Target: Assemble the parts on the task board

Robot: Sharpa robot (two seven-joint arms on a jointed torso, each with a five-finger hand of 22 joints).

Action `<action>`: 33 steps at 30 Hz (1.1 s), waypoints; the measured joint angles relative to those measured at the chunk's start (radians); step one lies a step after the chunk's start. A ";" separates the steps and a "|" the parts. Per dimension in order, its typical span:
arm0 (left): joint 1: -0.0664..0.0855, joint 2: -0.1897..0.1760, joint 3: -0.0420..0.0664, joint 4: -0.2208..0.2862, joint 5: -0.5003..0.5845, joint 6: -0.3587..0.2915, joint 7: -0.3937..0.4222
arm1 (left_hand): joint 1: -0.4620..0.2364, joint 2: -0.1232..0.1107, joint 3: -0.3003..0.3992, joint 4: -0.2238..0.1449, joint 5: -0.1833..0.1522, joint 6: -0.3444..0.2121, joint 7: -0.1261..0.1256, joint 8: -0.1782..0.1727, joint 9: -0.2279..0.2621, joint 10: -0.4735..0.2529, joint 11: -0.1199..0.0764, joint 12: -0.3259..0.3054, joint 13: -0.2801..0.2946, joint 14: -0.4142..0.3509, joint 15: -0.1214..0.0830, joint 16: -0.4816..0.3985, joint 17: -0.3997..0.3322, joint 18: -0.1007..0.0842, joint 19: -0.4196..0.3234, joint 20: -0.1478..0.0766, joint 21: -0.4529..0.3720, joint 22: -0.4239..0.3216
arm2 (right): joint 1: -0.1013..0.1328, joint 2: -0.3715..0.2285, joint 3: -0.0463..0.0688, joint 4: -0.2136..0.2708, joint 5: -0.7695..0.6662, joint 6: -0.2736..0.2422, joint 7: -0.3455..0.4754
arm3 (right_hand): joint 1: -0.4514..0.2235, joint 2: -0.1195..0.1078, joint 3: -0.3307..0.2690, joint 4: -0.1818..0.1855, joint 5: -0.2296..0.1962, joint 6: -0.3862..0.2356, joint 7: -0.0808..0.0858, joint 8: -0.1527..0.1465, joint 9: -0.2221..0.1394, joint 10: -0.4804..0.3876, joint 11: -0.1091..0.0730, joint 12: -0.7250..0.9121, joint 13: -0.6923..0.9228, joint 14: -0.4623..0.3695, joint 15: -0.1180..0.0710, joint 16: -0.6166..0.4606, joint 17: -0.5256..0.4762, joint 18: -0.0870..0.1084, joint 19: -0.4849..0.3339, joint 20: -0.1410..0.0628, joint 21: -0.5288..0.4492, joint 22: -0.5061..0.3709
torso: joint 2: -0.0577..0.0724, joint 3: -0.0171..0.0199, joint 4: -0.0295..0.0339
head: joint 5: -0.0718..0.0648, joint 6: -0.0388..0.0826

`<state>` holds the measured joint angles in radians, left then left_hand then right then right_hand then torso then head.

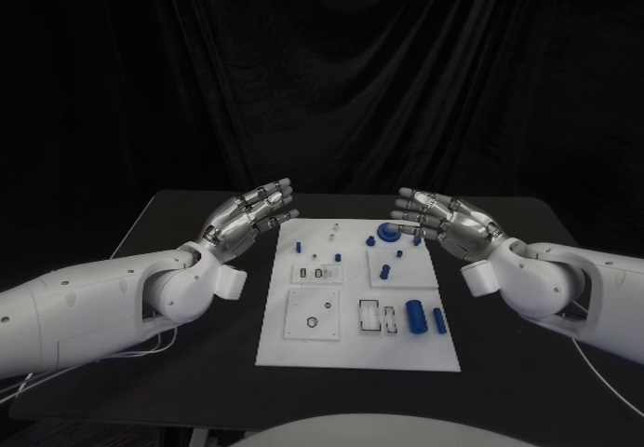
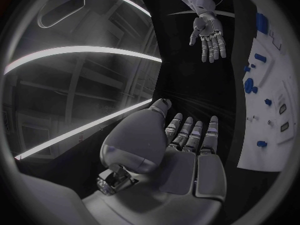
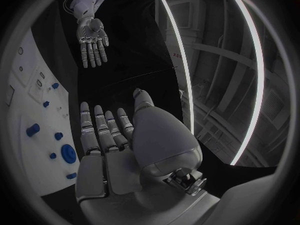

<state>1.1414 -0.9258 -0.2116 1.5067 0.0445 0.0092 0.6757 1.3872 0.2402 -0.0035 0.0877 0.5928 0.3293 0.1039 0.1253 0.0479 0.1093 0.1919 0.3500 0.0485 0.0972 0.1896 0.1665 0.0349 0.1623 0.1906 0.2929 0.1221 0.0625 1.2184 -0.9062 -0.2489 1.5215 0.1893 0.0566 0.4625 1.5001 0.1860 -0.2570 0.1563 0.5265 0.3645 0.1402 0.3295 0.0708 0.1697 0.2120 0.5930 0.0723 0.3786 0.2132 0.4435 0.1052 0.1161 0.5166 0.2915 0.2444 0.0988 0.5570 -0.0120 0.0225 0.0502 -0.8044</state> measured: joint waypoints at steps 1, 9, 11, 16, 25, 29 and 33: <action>0.000 -0.007 0.000 0.005 0.000 -0.001 0.000 | -0.005 -0.005 0.009 -0.005 0.004 0.004 0.003 0.004 0.001 0.001 0.001 0.009 0.001 0.004 0.000 0.005 0.000 0.000 0.006 0.001 0.004 0.001 | 0.009 -0.005 0.000 0.003 -0.010 -0.002 0.000 | 0.026 -0.001 0.009 -0.022 0.024 0.038 0.002 0.036 0.008 0.020 0.003 0.032 0.003 0.034 -0.002 0.022 0.007 0.000 0.043 -0.002 0.017 0.005 | 0.002 -0.0002 0.0008 | 0.003 -0.009; 0.002 -0.030 0.000 0.022 -0.003 -0.017 0.001 | -0.026 -0.025 0.056 -0.034 0.026 0.052 0.001 0.026 0.005 0.030 0.004 0.072 0.007 0.043 0.000 0.049 0.007 0.000 0.057 0.000 0.035 0.012 | 0.106 -0.023 0.000 0.006 -0.148 -0.034 -0.020 | 0.152 -0.024 0.104 -0.161 0.097 0.216 0.019 0.160 0.038 0.235 -0.012 0.188 0.026 0.378 -0.081 0.192 0.070 0.056 0.363 -0.074 0.241 0.105 | 0.019 -0.0017 0.0042 | 0.031 -0.061; 0.003 -0.038 0.000 0.032 -0.003 -0.022 0.001 | -0.026 -0.026 0.064 -0.033 0.026 0.059 0.002 0.026 0.005 0.033 0.003 0.079 0.008 0.046 0.003 0.054 0.008 0.000 0.065 0.000 0.037 0.014 | 0.133 -0.020 0.000 0.002 -0.204 -0.046 -0.038 | 0.154 -0.027 0.120 -0.176 0.091 0.240 0.017 0.162 0.034 0.291 -0.023 0.184 0.009 0.444 -0.101 0.196 0.072 0.056 0.371 -0.099 0.329 0.161 | 0.024 -0.0032 0.0048 | 0.035 -0.066; 0.010 -0.058 0.000 0.052 -0.004 -0.032 0.001 | -0.032 -0.032 0.073 -0.037 0.031 0.073 0.001 0.034 0.007 0.041 0.009 0.091 0.008 0.053 0.003 0.062 0.008 0.000 0.075 0.000 0.042 0.016 | 0.184 -0.010 0.001 -0.002 -0.389 -0.080 -0.103 | 0.134 -0.047 0.141 -0.162 0.002 0.279 0.011 0.166 0.024 0.403 -0.048 0.176 -0.003 0.562 -0.132 0.247 0.102 0.056 0.410 -0.125 0.470 0.250 | 0.039 -0.0059 0.0058 | 0.044 -0.068; 0.038 -0.068 0.001 0.060 -0.004 -0.041 0.002 | -0.037 -0.037 0.088 -0.044 0.035 0.093 0.003 0.043 0.009 0.051 0.011 0.111 0.011 0.077 0.012 0.085 0.012 0.000 0.093 0.000 0.055 0.020 | 0.234 0.013 0.001 -0.003 -0.864 -0.141 -0.250 | 0.140 -0.135 0.272 -0.025 -0.189 0.410 -0.010 0.052 -0.001 0.597 -0.096 -0.005 -0.011 0.836 -0.189 0.644 0.422 -0.003 0.752 -0.157 1.034 0.891 | 0.080 -0.0129 0.0196 | 0.035 -0.068; 0.047 -0.078 0.001 0.071 -0.005 -0.045 0.002 | -0.043 -0.043 0.094 -0.044 0.039 0.102 0.006 0.047 0.010 0.054 0.014 0.119 0.011 0.080 0.016 0.089 0.012 0.000 0.093 0.000 0.055 0.020 | 0.245 0.030 0.001 -0.005 -1.093 -0.166 -0.320 | 0.137 -0.187 0.335 0.043 -0.220 0.426 -0.019 -0.005 0.000 0.633 -0.100 -0.067 -0.009 0.913 -0.192 0.748 0.590 -0.031 0.832 -0.161 1.148 1.079 | 0.104 -0.0183 0.0289 | 0.020 -0.068; 0.055 -0.083 0.001 0.082 -0.005 -0.047 0.002 | -0.043 -0.043 0.101 -0.048 0.045 0.115 0.004 0.051 0.012 0.061 0.021 0.130 0.013 0.089 0.014 0.095 0.013 0.000 0.102 -0.002 0.060 0.021 | 0.250 0.038 0.001 -0.005 -1.296 -0.187 -0.383 | 0.130 -0.214 0.368 0.076 -0.233 0.425 -0.030 -0.044 0.000 0.640 -0.100 -0.104 -0.009 0.937 -0.194 0.776 0.647 -0.031 0.854 -0.163 1.185 1.145 | 0.131 -0.0264 0.0378 | 0.000 -0.052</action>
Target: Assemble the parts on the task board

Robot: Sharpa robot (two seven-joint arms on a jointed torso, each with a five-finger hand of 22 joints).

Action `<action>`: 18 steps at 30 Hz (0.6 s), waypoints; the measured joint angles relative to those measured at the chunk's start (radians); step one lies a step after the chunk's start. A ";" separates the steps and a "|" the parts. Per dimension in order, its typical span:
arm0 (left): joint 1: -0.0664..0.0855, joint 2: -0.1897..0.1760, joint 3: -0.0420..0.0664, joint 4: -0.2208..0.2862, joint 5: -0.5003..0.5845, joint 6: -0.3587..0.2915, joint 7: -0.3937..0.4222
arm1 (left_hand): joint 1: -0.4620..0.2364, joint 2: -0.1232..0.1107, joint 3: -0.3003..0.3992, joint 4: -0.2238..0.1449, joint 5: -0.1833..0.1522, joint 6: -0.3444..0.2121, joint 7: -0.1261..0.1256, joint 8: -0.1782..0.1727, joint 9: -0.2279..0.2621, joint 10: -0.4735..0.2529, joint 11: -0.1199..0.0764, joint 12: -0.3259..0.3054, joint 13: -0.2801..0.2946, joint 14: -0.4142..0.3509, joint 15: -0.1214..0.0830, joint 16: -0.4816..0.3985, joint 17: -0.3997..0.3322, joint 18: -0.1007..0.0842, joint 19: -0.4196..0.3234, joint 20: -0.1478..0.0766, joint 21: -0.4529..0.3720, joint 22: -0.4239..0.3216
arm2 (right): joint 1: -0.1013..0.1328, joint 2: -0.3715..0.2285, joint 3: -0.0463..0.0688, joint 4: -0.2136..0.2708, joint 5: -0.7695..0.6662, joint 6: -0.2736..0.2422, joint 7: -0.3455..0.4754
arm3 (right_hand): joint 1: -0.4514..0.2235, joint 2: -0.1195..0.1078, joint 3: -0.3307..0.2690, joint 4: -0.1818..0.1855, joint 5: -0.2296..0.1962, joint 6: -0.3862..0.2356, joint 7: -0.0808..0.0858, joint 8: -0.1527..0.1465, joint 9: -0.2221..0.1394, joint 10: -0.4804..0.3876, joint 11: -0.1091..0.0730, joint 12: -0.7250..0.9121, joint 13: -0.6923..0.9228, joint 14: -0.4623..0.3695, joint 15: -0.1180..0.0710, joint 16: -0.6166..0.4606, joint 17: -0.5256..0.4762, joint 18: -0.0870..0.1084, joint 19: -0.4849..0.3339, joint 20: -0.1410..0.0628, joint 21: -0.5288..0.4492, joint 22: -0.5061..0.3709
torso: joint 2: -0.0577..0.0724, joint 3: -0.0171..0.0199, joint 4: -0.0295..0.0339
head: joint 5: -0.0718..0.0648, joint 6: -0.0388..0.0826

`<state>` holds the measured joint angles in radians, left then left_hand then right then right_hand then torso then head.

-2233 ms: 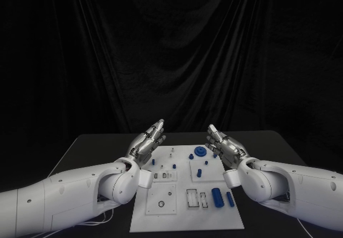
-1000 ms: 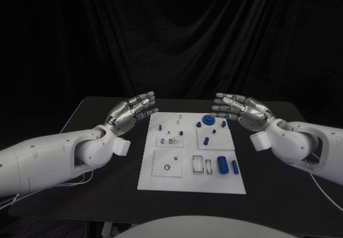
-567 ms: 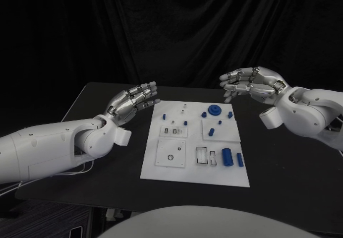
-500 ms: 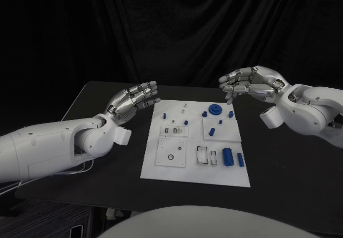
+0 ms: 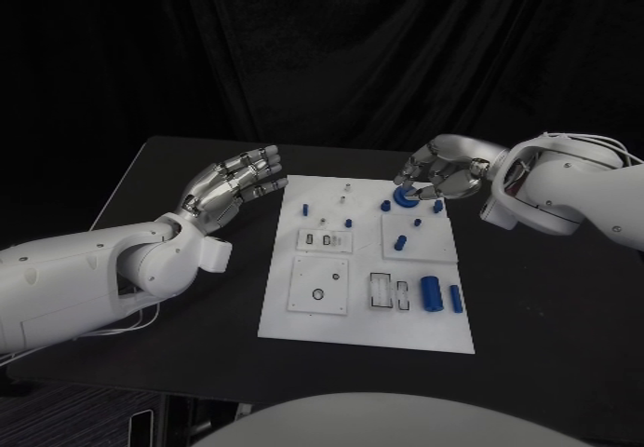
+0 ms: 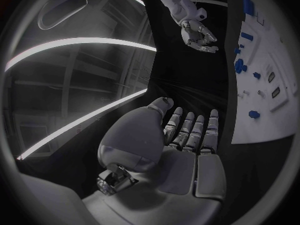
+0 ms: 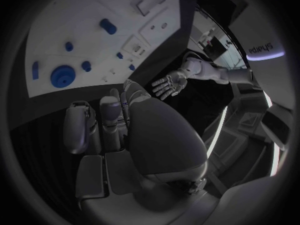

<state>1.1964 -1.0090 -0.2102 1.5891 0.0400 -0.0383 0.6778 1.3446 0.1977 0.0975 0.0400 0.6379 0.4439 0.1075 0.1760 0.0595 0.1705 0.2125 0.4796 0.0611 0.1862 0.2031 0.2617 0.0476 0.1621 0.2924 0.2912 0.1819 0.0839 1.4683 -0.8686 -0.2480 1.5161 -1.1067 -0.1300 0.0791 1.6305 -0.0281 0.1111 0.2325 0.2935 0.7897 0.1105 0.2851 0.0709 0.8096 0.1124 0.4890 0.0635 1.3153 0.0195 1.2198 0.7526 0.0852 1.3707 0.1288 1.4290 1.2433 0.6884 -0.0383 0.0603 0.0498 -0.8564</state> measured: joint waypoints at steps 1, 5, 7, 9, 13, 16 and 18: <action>0.002 0.000 0.000 0.002 0.000 0.000 0.000 | 0.000 0.000 0.004 -0.001 0.000 0.006 0.001 0.000 0.000 0.003 -0.003 0.005 0.001 0.002 0.002 0.005 0.001 0.000 0.000 0.000 0.003 0.001 | 0.001 0.000 0.000 0.000 -0.054 -0.006 -0.018 | 0.004 -0.004 0.004 0.004 0.000 0.000 -0.003 -0.005 0.000 0.000 0.000 -0.005 0.000 0.000 0.000 0.000 0.001 0.000 0.000 0.000 0.000 0.002 | 0.005 -0.0017 0.0023 | -0.006 0.005; 0.008 -0.001 0.001 0.005 0.000 -0.002 0.000 | -0.005 -0.005 0.008 -0.003 0.006 0.012 0.001 0.004 0.001 0.007 0.001 0.014 0.001 0.004 0.004 0.010 0.001 0.000 0.007 0.000 0.004 0.001 | 0.003 0.003 0.000 0.002 -0.194 -0.027 -0.068 | 0.003 -0.013 0.027 0.011 -0.004 0.004 -0.007 -0.017 0.003 0.022 -0.004 -0.015 0.001 0.007 0.002 0.000 0.008 0.000 0.000 0.000 0.004 0.012 | 0.029 -0.0105 0.0146 | -0.033 0.021; 0.009 -0.003 0.001 0.007 -0.001 -0.003 0.000 | -0.007 -0.007 0.011 -0.006 0.006 0.015 -0.001 0.004 0.001 0.012 0.001 0.015 0.002 0.008 0.003 0.012 0.001 0.000 0.007 0.000 0.007 0.002 | 0.003 0.006 0.000 0.004 -0.243 -0.036 -0.086 | 0.002 -0.020 0.035 0.013 -0.004 0.007 -0.010 -0.022 0.003 0.028 -0.003 -0.020 0.001 0.015 0.002 0.006 0.025 -0.004 0.012 0.000 0.013 0.028 | 0.039 -0.0148 0.0215 | -0.047 0.027; 0.011 -0.006 0.001 0.009 -0.002 -0.004 0.000 | -0.007 -0.007 0.014 -0.005 0.009 0.017 -0.004 0.007 0.001 0.014 0.001 0.019 0.002 0.009 0.002 0.012 0.002 0.000 0.007 0.000 0.008 0.002 | 0.004 0.008 0.000 0.004 -0.291 -0.045 -0.104 | 0.002 -0.024 0.043 0.018 -0.005 0.007 -0.010 -0.029 0.004 0.034 -0.005 -0.028 0.001 0.028 0.002 0.018 0.045 -0.016 0.024 0.002 0.023 0.047 | 0.048 -0.0179 0.0274 | -0.058 0.033; 0.012 -0.006 0.001 0.012 -0.006 -0.004 0.000 | -0.007 -0.007 0.018 -0.007 0.010 0.021 0.000 0.008 0.001 0.014 0.001 0.019 0.002 0.009 0.002 0.017 0.002 0.000 0.014 0.001 0.008 0.002 | 0.004 0.014 0.000 0.003 -0.366 -0.057 -0.133 | -0.014 -0.040 0.052 0.027 -0.023 0.011 -0.014 -0.042 0.005 0.042 -0.005 -0.040 0.001 0.038 0.003 0.027 0.069 -0.016 0.035 0.001 0.032 0.065 | 0.066 -0.0230 0.0393 | -0.077 0.050; 0.013 -0.007 0.001 0.014 -0.010 -0.004 0.000 | -0.007 -0.007 0.018 -0.007 0.015 0.024 -0.004 0.008 0.001 0.018 0.004 0.024 0.002 0.009 0.002 0.017 0.002 0.000 0.014 0.000 0.008 0.002 | 0.004 0.022 0.000 -0.003 -0.413 -0.064 -0.152 | -0.025 -0.050 0.055 0.030 -0.039 0.011 -0.014 -0.051 0.005 0.042 -0.005 -0.051 0.001 0.046 0.000 0.027 0.080 -0.016 0.043 0.000 0.038 0.065 | 0.077 -0.0259 0.0464 | -0.088 0.060; 0.013 -0.008 0.001 0.016 -0.012 -0.005 0.000 | -0.010 -0.010 0.026 -0.007 0.016 0.036 -0.001 0.014 0.003 0.021 0.008 0.031 0.003 0.020 0.003 0.024 0.003 0.000 0.018 0.004 0.015 0.004 | 0.004 0.029 0.000 -0.007 -0.440 -0.068 -0.162 | -0.029 -0.055 0.056 0.031 -0.046 0.011 -0.014 -0.053 0.006 0.042 -0.005 -0.055 0.001 0.046 0.000 0.027 0.079 -0.016 0.043 0.000 0.038 0.065 | 0.080 -0.0270 0.0493 | -0.092 0.062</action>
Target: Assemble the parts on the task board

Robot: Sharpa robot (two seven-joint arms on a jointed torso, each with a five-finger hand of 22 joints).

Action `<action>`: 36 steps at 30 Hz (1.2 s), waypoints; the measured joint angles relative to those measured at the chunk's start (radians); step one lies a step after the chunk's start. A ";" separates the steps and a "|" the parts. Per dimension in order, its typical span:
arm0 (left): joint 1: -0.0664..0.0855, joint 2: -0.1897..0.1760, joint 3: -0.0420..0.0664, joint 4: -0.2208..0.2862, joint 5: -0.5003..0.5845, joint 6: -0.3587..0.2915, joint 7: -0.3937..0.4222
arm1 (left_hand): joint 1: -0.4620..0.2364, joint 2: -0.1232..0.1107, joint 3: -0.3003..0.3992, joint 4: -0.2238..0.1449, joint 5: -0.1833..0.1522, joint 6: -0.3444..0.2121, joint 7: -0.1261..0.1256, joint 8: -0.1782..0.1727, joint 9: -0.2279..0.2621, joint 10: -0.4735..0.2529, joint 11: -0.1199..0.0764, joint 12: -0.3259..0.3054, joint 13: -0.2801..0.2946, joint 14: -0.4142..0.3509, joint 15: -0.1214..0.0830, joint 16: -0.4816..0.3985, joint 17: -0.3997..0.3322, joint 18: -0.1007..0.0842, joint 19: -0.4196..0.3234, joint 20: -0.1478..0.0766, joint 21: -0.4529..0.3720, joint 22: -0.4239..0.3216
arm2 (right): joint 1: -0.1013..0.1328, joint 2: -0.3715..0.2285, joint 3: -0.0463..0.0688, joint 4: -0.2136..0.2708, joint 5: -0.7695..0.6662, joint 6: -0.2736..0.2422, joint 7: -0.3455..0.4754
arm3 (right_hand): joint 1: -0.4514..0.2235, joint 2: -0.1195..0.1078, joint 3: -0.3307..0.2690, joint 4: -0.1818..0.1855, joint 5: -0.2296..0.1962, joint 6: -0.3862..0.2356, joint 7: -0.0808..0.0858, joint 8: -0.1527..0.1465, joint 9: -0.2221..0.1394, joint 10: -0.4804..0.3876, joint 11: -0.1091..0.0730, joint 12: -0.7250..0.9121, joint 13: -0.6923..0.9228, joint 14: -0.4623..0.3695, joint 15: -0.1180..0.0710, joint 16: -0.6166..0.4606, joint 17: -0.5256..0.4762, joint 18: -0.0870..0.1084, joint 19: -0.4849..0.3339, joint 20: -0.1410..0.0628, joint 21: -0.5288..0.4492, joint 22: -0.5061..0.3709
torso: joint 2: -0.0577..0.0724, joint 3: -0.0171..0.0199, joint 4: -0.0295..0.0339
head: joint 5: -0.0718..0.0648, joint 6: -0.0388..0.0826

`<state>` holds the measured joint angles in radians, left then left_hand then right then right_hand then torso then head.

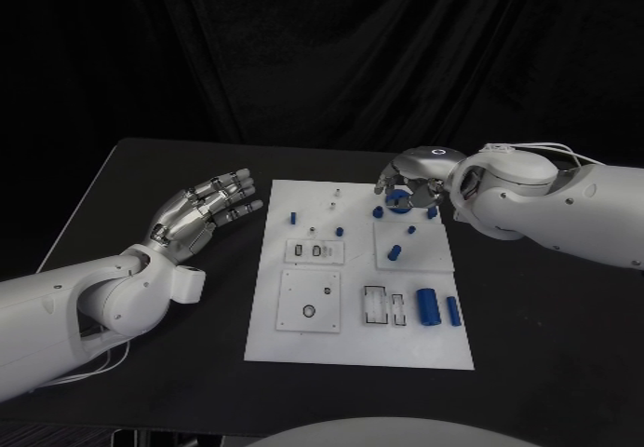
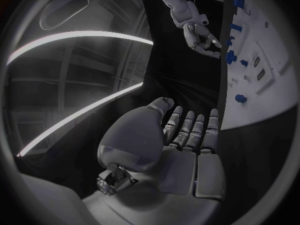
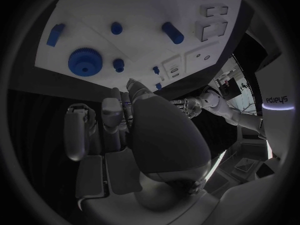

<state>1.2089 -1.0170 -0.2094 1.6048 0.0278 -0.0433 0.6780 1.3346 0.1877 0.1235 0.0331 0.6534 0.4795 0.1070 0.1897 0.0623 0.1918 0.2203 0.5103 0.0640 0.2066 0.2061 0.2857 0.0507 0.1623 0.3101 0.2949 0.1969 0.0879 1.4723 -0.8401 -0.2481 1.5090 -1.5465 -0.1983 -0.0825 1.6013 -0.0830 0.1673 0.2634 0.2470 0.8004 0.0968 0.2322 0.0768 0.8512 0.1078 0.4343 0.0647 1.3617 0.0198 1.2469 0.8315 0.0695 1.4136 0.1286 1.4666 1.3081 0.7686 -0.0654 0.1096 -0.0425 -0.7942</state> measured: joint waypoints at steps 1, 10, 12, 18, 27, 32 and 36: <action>0.000 0.000 0.000 0.001 -0.001 0.000 0.000 | -0.001 -0.001 0.000 0.000 0.000 0.000 0.000 0.000 0.000 0.000 0.000 0.000 0.000 0.001 0.001 0.000 0.000 0.000 0.001 -0.001 0.000 0.000 | 0.000 0.002 0.000 -0.002 -0.009 -0.002 -0.004 | 0.000 0.000 0.001 0.001 -0.002 0.000 0.000 -0.002 0.000 0.000 0.000 0.000 0.000 0.000 0.000 0.000 0.000 0.000 0.000 0.000 0.000 0.000 | 0.002 -0.0006 0.0019 | -0.004 0.002; 0.000 -0.007 0.000 0.009 -0.007 -0.007 0.000 | -0.003 -0.003 0.005 0.000 0.000 0.012 0.002 0.004 0.001 0.004 0.004 0.004 0.000 0.005 0.005 0.005 0.000 0.000 0.007 0.000 0.004 0.001 | -0.006 0.011 0.000 -0.012 -0.064 -0.015 -0.022 | -0.020 -0.008 0.001 0.002 -0.024 0.004 -0.003 -0.011 0.001 0.007 0.003 -0.005 0.001 0.003 0.003 0.000 0.006 0.000 0.000 0.000 0.000 0.000 | 0.015 -0.0018 0.0051 | -0.013 0.012; 0.000 -0.006 0.000 0.010 -0.007 -0.008 0.000 | -0.006 -0.006 0.007 0.002 0.000 0.012 0.002 0.004 0.001 0.004 0.004 0.004 0.000 0.005 0.005 0.005 0.000 0.000 0.011 -0.004 0.004 0.001 | -0.008 0.012 0.000 -0.015 -0.069 -0.017 -0.024 | -0.021 -0.008 -0.001 0.004 -0.031 0.003 -0.003 -0.015 0.002 0.007 0.003 -0.011 0.001 0.003 0.003 0.000 0.007 0.000 0.000 0.000 0.000 0.000 | 0.017 -0.0019 0.0048 | -0.011 0.012; 0.000 -0.003 0.000 0.011 -0.009 -0.009 0.000 | -0.007 -0.005 0.013 0.002 0.000 0.016 0.006 0.004 0.001 0.008 0.008 0.008 0.000 0.008 0.008 0.011 0.000 0.000 0.014 0.000 0.008 0.003 | -0.022 0.018 0.000 -0.025 -0.081 -0.022 -0.029 | -0.030 -0.016 -0.001 0.004 -0.042 0.004 -0.003 -0.023 0.002 0.006 0.003 -0.021 0.001 0.003 0.003 0.000 0.010 0.000 0.000 0.000 0.000 0.000 | 0.019 -0.0012 0.0043 | -0.011 0.007; 0.000 -0.005 0.000 0.020 -0.008 -0.009 0.000 | -0.010 -0.001 0.015 0.004 0.000 0.016 0.006 0.004 0.001 0.008 0.008 0.008 0.000 0.008 0.008 0.011 0.000 0.000 0.018 -0.004 0.008 0.003 | -0.035 0.019 0.000 -0.035 -0.089 -0.026 -0.030 | -0.050 -0.016 -0.010 0.001 -0.072 0.004 -0.003 -0.042 0.001 -0.042 0.008 -0.048 0.001 0.008 -0.003 0.000 0.012 0.000 0.000 0.000 0.000 0.000 | 0.015 0.0003 0.0045 | -0.005 -0.001; 0.000 -0.006 0.000 0.021 -0.007 -0.009 0.000 | -0.010 -0.001 0.018 0.001 0.000 0.019 0.009 0.004 0.001 0.011 0.011 0.008 0.000 0.008 0.008 0.011 0.001 0.000 0.018 -0.004 0.008 0.004 | -0.043 0.025 0.000 -0.045 -0.090 -0.031 -0.029 | -0.056 -0.010 -0.014 -0.011 -0.066 0.020 0.013 -0.043 0.001 -0.073 0.010 -0.067 0.001 0.008 -0.003 0.000 0.011 0.000 0.000 0.000 0.000 0.000 | 0.013 0.0004 0.0044 | -0.004 -0.004; 0.000 -0.008 0.000 0.023 -0.007 -0.009 0.000 | -0.010 -0.001 0.020 0.003 0.000 0.019 0.009 0.004 0.001 0.011 0.011 0.008 0.000 0.008 0.008 0.011 0.001 0.000 0.018 -0.004 0.008 0.004 | -0.047 0.029 0.000 -0.052 -0.091 -0.034 -0.029 | -0.058 -0.008 -0.017 -0.014 -0.066 0.018 0.018 -0.049 0.001 -0.085 0.008 -0.073 0.001 0.008 -0.009 -0.005 0.009 0.000 -0.005 -0.005 0.000 -0.001 | 0.013 0.0002 0.0044 | -0.004 -0.004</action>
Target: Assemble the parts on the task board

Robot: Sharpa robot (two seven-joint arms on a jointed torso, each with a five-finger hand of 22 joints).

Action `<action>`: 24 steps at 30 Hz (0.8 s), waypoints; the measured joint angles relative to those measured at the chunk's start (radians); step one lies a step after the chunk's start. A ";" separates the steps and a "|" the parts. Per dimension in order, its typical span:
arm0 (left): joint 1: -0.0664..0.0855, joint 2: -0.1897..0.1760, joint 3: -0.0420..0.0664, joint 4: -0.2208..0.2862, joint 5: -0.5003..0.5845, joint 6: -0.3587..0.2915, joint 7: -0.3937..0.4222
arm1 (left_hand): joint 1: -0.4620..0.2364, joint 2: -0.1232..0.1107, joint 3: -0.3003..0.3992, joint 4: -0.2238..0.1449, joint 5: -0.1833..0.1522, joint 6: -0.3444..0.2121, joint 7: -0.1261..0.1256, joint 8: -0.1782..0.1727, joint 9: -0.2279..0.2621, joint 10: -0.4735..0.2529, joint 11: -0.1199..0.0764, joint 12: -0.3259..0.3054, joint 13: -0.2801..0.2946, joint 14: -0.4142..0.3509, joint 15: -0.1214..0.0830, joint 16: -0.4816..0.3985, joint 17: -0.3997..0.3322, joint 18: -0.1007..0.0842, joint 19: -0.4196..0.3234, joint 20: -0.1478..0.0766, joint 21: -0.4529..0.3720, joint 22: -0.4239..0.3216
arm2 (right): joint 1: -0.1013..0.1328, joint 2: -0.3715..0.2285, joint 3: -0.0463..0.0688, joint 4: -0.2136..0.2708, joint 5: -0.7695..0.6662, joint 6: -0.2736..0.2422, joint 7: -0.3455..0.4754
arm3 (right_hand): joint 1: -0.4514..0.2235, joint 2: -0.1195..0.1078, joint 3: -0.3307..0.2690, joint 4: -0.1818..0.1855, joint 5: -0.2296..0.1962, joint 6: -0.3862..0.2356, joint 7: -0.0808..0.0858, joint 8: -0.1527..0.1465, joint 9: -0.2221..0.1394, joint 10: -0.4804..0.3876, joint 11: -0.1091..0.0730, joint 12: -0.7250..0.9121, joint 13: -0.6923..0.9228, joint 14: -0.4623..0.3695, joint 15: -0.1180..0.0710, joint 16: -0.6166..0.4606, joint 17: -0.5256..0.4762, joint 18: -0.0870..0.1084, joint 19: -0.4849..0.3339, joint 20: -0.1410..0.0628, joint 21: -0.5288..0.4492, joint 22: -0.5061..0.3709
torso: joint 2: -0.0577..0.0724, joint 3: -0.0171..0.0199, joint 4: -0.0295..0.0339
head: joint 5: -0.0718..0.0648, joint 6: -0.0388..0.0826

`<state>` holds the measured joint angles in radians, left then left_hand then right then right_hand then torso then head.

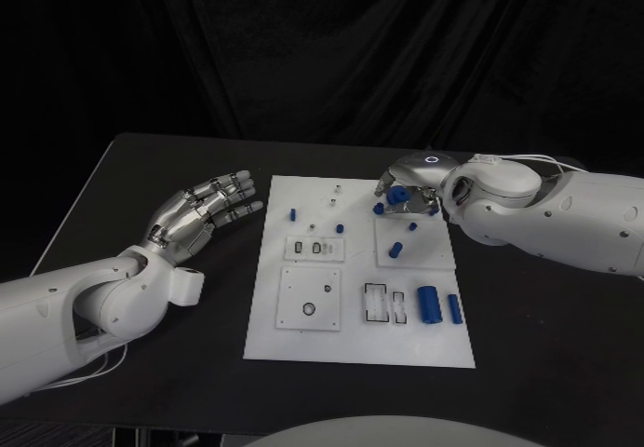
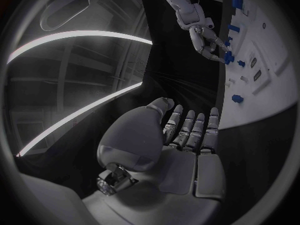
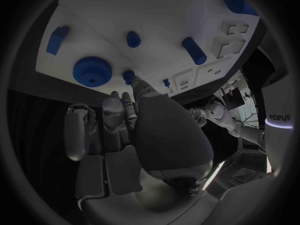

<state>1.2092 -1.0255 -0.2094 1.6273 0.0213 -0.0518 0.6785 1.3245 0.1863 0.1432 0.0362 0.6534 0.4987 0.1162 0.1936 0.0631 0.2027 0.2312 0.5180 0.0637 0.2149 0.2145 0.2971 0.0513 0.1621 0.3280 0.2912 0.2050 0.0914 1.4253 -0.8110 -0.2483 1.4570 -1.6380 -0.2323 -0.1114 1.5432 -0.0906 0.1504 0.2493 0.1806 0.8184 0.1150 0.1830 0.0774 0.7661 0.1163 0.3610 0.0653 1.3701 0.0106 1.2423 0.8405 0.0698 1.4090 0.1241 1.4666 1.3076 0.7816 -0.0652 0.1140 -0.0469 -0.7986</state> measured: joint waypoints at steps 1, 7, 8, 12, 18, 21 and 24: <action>0.000 -0.001 0.000 0.000 0.000 0.000 0.000 | 0.000 0.000 0.001 0.001 0.000 0.000 0.000 0.000 0.000 0.000 0.000 0.000 0.000 0.000 0.000 0.000 0.000 0.000 0.000 0.000 0.000 0.000 | -0.002 0.001 0.000 -0.002 0.000 -0.001 0.000 | 0.000 0.000 0.000 0.000 0.000 0.000 0.000 0.000 0.000 0.000 0.000 0.000 0.000 0.000 0.000 0.000 0.000 0.000 0.000 0.000 0.000 0.000 | 0.000 -0.0001 0.0001 | -0.001 0.000; 0.000 -0.001 0.000 0.000 0.000 0.001 0.000 | 0.000 0.000 0.001 0.001 0.000 0.000 0.000 0.000 0.000 0.000 0.000 0.000 0.000 0.000 0.000 0.000 0.000 0.000 0.000 0.000 0.000 0.000 | -0.010 0.014 0.000 -0.020 -0.001 -0.004 0.002 | 0.000 0.000 0.006 -0.007 0.010 0.000 0.000 -0.003 0.000 0.000 0.000 0.000 0.003 0.000 0.000 0.000 0.005 0.000 0.004 -0.004 0.000 0.000 | 0.000 -0.0002 0.0011 | -0.005 0.001; 0.000 -0.001 0.000 0.000 0.000 0.001 0.000 | 0.000 0.000 0.001 0.001 0.000 0.000 0.000 0.000 0.000 0.000 0.000 0.000 0.000 0.000 0.000 0.000 0.000 0.000 0.000 0.000 0.000 0.000 | -0.012 0.017 0.000 -0.025 -0.001 -0.004 0.002 | 0.000 0.000 0.008 -0.013 0.019 0.002 0.002 -0.006 0.000 0.000 0.000 0.000 0.004 0.000 0.000 0.000 0.005 0.000 0.004 -0.004 0.000 0.000 | 0.000 -0.0002 0.0011 | -0.005 0.001; 0.000 0.001 0.000 -0.001 0.001 0.002 0.000 | 0.000 0.000 0.001 0.001 0.000 0.000 0.000 0.000 0.000 0.000 0.000 0.000 0.000 0.000 0.000 0.000 0.000 0.000 0.000 0.000 0.000 0.000 | -0.018 0.029 0.000 -0.042 -0.001 -0.005 0.004 | 0.008 0.008 0.017 -0.022 0.049 0.004 0.004 -0.012 0.000 0.000 0.000 0.000 0.005 0.000 0.000 0.000 0.007 0.000 0.004 -0.004 0.000 0.000 | -0.001 0.0000 0.0011 | -0.005 0.000; 0.000 0.003 -0.001 -0.005 0.001 0.003 0.000 | 0.000 0.000 0.001 0.001 0.000 0.000 0.000 0.000 0.000 0.000 0.000 0.000 0.000 0.004 0.004 0.000 0.000 -0.016 0.000 0.000 0.000 0.000 | -0.029 0.045 0.000 -0.064 -0.002 -0.009 0.010 | 0.010 0.020 0.029 -0.035 0.079 0.007 0.007 -0.021 -0.002 0.011 0.000 0.000 0.005 0.000 0.000 0.000 0.011 0.000 0.004 -0.004 0.000 0.000 | -0.003 0.0003 0.0011 | -0.005 -0.004; 0.000 0.004 -0.001 -0.006 0.001 0.005 0.000 | 0.000 0.000 0.007 0.001 0.000 0.000 0.000 0.000 0.000 0.000 0.000 0.000 0.000 0.004 0.004 0.000 0.000 -0.016 0.000 0.000 0.000 0.000 | -0.034 0.054 0.000 -0.074 -0.002 -0.013 0.015 | 0.012 0.023 0.047 -0.040 0.108 0.009 0.009 -0.025 -0.003 0.022 0.003 0.000 0.004 0.000 0.000 0.000 0.015 0.000 0.004 -0.004 0.000 0.000 | -0.004 0.0006 0.0012 | -0.005 -0.005; 0.000 0.006 -0.001 -0.009 0.001 0.006 0.000 | 0.000 0.000 0.008 0.000 0.000 0.000 0.000 0.000 0.000 0.002 0.002 0.000 0.000 0.004 0.004 0.000 0.000 -0.016 0.000 0.000 0.000 0.000 | -0.039 0.059 0.000 -0.080 -0.002 -0.017 0.020 | 0.012 0.023 0.066 -0.043 0.127 0.013 0.010 -0.030 -0.003 0.047 0.001 0.000 0.003 0.000 0.000 0.000 0.018 0.000 0.004 -0.004 0.000 0.000 | -0.004 0.0009 0.0012 | -0.005 -0.006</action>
<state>1.2092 -1.0195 -0.2105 1.6186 0.0222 -0.0459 0.6786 1.3245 0.1863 0.1510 0.0358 0.6534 0.4986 0.1162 0.1936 0.0629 0.2050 0.2335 0.5179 0.0635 0.2184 0.2181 0.2971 0.0511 0.1458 0.3279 0.2912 0.2047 0.0912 1.3862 -0.7517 -0.2483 1.3765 -1.6399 -0.2492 -0.0914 1.5553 -0.0679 0.2162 0.2066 0.3072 0.8316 0.1251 0.1526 0.0745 0.8131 0.1170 0.3610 0.0688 1.3701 0.0107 1.2427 0.8585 0.0700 1.4126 0.1205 1.4666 1.3073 0.7772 -0.0643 0.1151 -0.0519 -0.8042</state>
